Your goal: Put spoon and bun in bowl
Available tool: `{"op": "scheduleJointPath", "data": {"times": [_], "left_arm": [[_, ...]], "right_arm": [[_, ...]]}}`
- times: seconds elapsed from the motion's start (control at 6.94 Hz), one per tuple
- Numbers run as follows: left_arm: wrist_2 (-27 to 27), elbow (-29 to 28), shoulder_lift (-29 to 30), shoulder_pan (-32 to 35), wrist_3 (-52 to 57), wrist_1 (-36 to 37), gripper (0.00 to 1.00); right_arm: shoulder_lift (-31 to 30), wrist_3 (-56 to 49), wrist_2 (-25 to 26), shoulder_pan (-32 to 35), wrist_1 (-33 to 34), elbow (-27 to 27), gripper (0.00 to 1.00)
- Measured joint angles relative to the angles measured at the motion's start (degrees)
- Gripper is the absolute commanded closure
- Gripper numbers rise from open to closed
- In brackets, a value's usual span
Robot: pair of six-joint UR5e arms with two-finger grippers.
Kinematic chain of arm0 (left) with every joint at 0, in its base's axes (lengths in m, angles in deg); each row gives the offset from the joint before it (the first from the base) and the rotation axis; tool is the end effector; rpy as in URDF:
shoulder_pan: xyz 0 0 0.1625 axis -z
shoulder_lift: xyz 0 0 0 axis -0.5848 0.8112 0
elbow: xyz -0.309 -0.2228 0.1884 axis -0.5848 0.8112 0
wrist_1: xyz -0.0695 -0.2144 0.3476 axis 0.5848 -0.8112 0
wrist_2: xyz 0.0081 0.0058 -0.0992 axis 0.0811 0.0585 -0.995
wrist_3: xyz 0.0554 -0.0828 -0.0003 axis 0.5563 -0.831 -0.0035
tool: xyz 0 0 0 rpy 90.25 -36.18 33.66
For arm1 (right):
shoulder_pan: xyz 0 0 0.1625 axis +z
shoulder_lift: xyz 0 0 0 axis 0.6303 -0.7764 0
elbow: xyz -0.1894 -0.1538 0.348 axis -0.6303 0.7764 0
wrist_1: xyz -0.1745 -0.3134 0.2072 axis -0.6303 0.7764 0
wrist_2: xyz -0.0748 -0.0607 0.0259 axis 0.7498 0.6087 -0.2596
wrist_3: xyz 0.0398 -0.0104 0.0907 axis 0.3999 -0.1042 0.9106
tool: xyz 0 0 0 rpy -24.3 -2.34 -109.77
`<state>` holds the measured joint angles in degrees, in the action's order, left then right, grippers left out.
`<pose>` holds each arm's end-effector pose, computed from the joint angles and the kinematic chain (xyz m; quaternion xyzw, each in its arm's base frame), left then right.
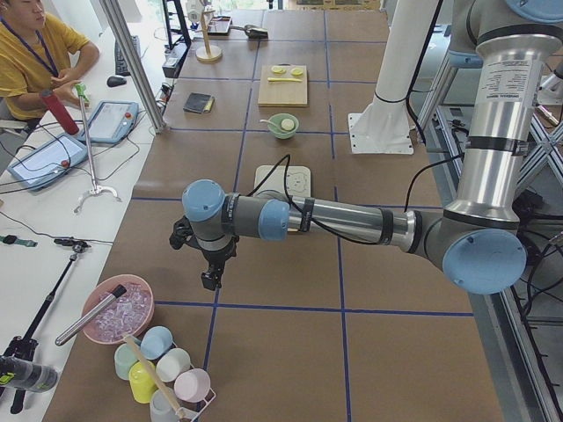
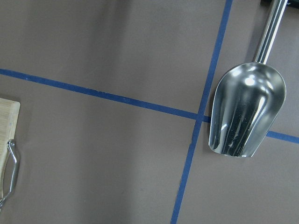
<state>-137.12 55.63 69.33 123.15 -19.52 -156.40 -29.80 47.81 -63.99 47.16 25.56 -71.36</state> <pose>-0.0380 -0.5392 0.5954 0.0729 0.3790 0.1276 0.9137 0.0287 -0.5294 0.5892 0.0248 -0.3782 -0.1056 0.9193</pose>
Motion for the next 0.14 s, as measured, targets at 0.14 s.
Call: {"op": "scheduleJointPath", "data": {"times": [0.14], "left_arm": [[0.0, -0.2, 0.0, 0.0, 0.1, 0.0, 0.0]], "right_arm": [[0.1, 0.0, -0.1, 0.0, 0.0, 0.5, 0.0]]}}
